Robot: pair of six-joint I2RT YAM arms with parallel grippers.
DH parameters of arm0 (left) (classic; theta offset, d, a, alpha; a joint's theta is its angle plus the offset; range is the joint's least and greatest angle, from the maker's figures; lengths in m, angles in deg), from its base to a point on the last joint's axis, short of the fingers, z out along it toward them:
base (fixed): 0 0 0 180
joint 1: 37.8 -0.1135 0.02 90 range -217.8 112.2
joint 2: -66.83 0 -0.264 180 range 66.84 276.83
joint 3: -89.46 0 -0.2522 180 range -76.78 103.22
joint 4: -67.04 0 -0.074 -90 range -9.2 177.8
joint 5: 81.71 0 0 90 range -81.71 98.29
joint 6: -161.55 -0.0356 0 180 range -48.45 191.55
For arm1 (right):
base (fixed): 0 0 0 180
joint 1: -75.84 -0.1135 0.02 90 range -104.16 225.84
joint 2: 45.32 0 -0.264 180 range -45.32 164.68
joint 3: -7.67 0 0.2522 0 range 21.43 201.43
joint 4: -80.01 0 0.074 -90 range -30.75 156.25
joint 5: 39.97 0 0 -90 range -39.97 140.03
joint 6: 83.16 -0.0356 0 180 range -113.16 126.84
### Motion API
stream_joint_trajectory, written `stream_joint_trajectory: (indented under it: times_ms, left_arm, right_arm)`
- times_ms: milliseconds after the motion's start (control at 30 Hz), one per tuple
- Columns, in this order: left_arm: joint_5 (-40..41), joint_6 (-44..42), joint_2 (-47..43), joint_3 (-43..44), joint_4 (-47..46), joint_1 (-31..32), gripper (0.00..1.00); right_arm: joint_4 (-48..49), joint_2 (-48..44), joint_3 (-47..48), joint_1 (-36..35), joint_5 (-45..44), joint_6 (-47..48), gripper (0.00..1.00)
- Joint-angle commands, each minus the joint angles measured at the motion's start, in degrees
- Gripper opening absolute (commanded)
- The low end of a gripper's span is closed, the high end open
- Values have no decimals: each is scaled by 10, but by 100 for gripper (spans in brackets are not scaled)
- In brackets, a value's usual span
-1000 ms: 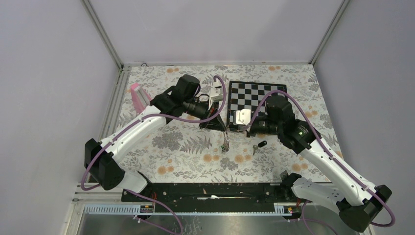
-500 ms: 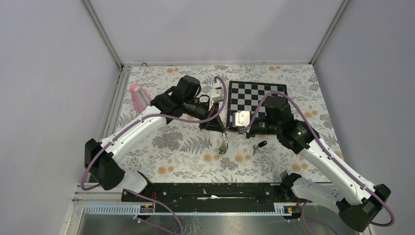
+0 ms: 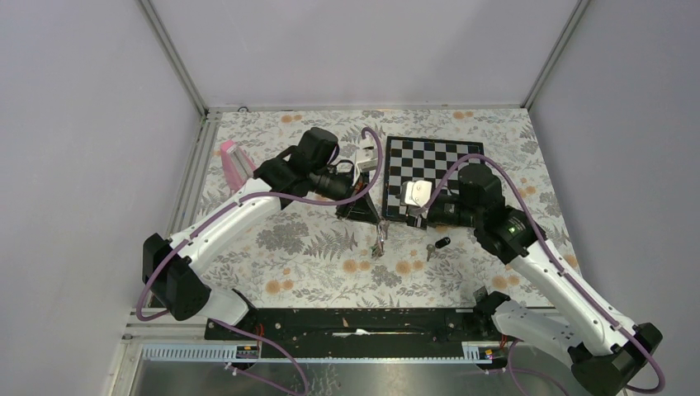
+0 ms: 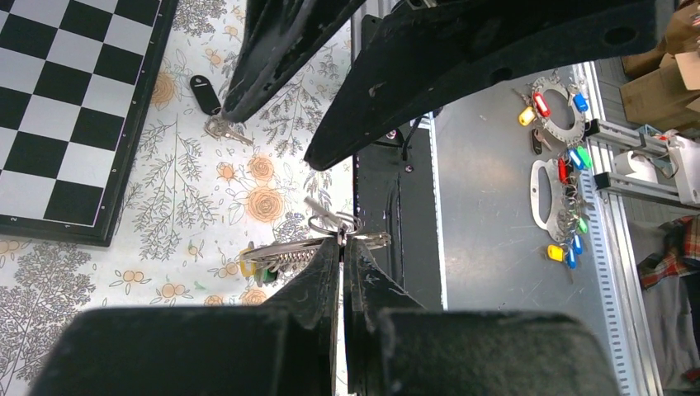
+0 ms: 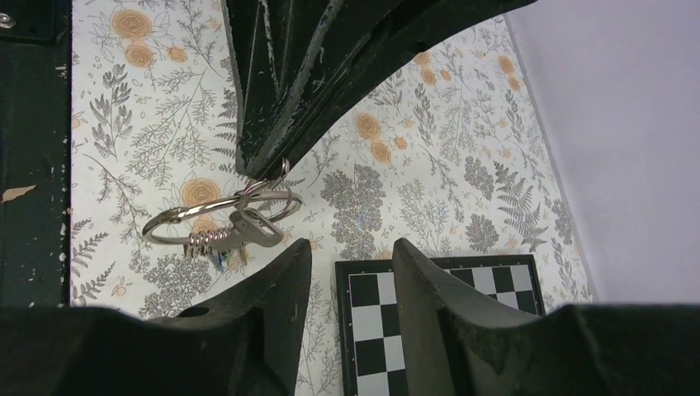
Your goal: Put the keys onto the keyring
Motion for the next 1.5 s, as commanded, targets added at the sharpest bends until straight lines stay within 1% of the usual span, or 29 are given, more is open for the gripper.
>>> stream_joint_trajectory:
  times_ms: [0, 200, 300, 367, 533, 800, 1000, 1067, 1133, 1333, 1467]
  left_arm:
    - [-5, 28, -17, 12, -42, -4, 0]
    - [0, 34, -17, 13, -48, -5, 0]
    - [-3, 29, -18, 14, -48, -5, 0]
    - [-13, 23, -20, 13, -47, -5, 0]
    - [-23, -5, -32, 4, -48, -5, 0]
    - [0, -18, -39, 5, -47, -5, 0]
    - [1, -60, -52, -9, -47, -5, 0]
    - [3, -67, -55, -13, -46, -5, 0]
    - [3, -85, -57, -13, -41, -4, 0]
    - [-5, -97, -57, -11, -36, -4, 0]
    - [-7, -97, -57, -11, -36, -4, 0]
  right_arm:
    - [-17, -24, 16, 19, 58, -4, 47]
    - [-35, -21, 19, 36, 136, -16, 47]
    - [-22, -12, 4, 37, 156, -26, 53]
    - [-7, -3, -6, 37, 162, -35, 55]
    - [19, 18, -19, 37, 175, -56, 56]
    - [53, 44, -27, 38, 210, -101, 57]
    - [65, 52, -26, 38, 212, -116, 57]
    - [64, 50, -24, 40, 209, -115, 56]
    - [65, 51, -24, 41, 206, -114, 52]
    - [69, 59, -26, 41, 213, -113, 30]
    - [69, 60, -28, 41, 216, -109, 22]
